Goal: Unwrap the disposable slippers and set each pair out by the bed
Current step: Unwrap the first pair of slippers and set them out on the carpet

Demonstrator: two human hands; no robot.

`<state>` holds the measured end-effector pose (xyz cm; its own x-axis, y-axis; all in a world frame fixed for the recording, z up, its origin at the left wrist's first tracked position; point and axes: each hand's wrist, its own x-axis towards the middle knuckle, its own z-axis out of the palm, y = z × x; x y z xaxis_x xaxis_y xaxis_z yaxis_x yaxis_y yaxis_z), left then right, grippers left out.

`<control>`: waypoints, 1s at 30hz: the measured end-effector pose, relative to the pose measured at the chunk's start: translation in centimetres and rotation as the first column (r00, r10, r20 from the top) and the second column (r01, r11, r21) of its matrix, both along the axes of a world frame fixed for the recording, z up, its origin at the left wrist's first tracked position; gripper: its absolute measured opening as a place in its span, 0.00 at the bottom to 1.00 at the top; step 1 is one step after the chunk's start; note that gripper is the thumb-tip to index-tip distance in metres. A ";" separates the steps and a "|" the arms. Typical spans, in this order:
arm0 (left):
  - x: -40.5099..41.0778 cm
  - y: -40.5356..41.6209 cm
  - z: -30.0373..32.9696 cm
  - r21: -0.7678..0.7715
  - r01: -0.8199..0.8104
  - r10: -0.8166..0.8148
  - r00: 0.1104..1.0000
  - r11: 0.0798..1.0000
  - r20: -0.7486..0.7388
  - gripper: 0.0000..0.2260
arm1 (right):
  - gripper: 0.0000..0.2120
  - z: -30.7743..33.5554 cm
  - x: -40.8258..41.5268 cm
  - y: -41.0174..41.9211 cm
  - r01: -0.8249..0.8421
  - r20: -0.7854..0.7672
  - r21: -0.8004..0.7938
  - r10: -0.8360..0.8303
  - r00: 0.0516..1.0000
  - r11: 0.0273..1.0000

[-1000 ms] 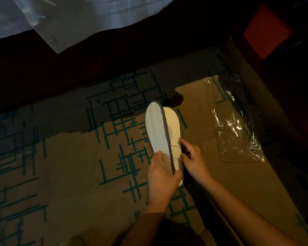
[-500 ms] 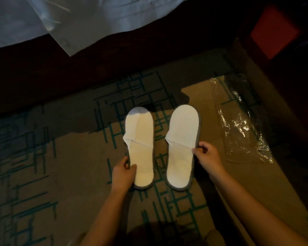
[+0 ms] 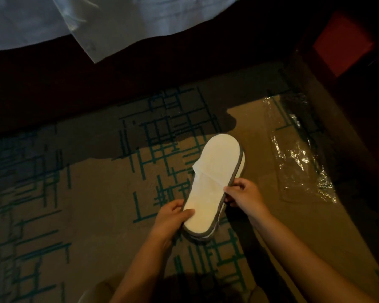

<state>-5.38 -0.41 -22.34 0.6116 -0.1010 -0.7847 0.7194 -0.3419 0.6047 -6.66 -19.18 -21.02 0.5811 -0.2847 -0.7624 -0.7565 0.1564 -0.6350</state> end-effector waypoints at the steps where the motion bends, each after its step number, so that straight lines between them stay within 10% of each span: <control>1: 0.3 0.5 0.2 0.011 -0.002 0.002 1.000 1.000 0.020 0.08 | 0.20 -0.1 -0.1 0.1 -0.030 0.029 -0.080 0.032 0.999 0.996; 3: 1.3 1.4 0.8 0.047 -0.006 0.002 0.998 0.999 0.070 0.10 | 0.31 -0.1 -0.2 -0.1 -0.188 0.093 -0.480 0.263 0.960 0.857; 6: 3.7 2.9 2.4 0.088 0.077 -0.094 0.975 0.993 0.202 0.12 | 0.32 0.8 0.6 0.2 -0.240 0.107 -0.885 0.676 0.729 0.400; 14: 8.0 3.3 6.5 0.181 0.459 -0.490 0.846 0.870 0.210 0.16 | 0.15 3.4 6.3 1.4 -0.457 -0.115 -0.889 0.947 0.299 0.036; 18: 9.2 3.2 6.9 0.128 0.572 -0.586 0.787 0.811 0.194 0.16 | 0.10 4.4 9.0 0.3 -0.790 -0.078 -0.597 0.970 0.229 0.138; 21: 9.6 3.3 6.0 0.001 0.344 -0.328 0.897 0.939 0.296 0.18 | 0.06 3.6 9.8 -0.9 -0.843 0.031 -0.435 0.941 0.336 0.316; 24: 8.6 4.1 3.9 -0.105 -0.019 0.045 0.966 0.994 0.253 0.22 | 0.06 2.8 9.6 -2.0 -0.766 0.108 -0.329 0.827 0.551 0.553; 30: 3.0 0.9 0.5 -0.244 -0.074 0.043 0.990 0.967 -0.131 0.14 | 0.05 1.0 7.5 -2.5 -0.341 0.147 0.016 0.335 0.931 0.940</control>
<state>-2.37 0.47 -21.89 0.5218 -0.2692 -0.8095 0.8083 -0.1476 0.5700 0.87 -21.73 -20.01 0.7391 -0.0236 -0.6732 -0.6731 -0.0657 -0.7367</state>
